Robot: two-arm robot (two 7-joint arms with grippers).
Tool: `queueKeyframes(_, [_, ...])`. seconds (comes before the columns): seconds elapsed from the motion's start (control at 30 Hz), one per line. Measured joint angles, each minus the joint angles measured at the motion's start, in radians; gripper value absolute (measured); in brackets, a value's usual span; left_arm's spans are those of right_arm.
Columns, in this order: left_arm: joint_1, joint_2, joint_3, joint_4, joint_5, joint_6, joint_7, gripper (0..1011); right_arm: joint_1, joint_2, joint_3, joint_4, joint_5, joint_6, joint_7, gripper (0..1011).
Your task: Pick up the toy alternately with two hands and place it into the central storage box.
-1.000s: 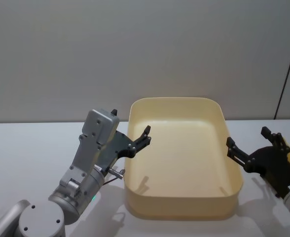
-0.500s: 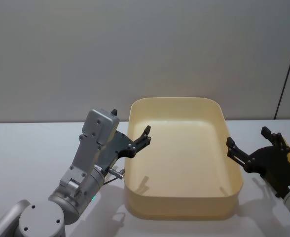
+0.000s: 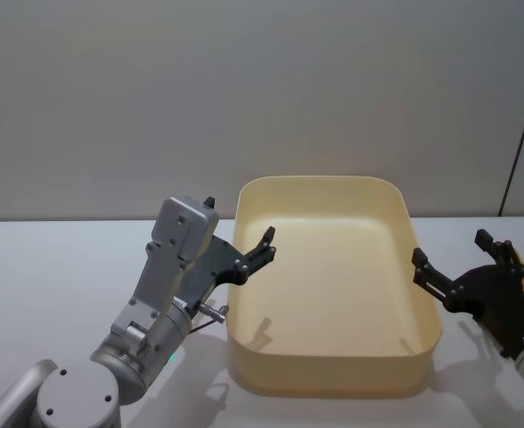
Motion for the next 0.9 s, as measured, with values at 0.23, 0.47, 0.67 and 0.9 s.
queueKeyframes(0.23, [0.0, 0.0, 0.0, 0.0, 0.0, 0.0, 0.0, 1002, 0.0, 0.0, 0.0, 0.0, 0.0, 0.0, 0.0, 1001])
queueKeyframes(0.47, [0.0, 0.0, 0.0, 0.0, 0.0, 0.0, 0.0, 1002, 0.0, 0.0, 0.0, 0.0, 0.0, 0.0, 0.0, 1001])
queueKeyframes(0.67, [0.0, 0.0, 0.0, 0.0, 0.0, 0.0, 0.0, 1002, 0.0, 0.0, 0.0, 0.0, 0.0, 0.0, 0.0, 1001])
queueKeyframes(0.9, [0.0, 0.0, 0.0, 0.0, 0.0, 0.0, 0.0, 1001, 0.0, 0.0, 0.0, 0.0, 0.0, 0.0, 0.0, 1001])
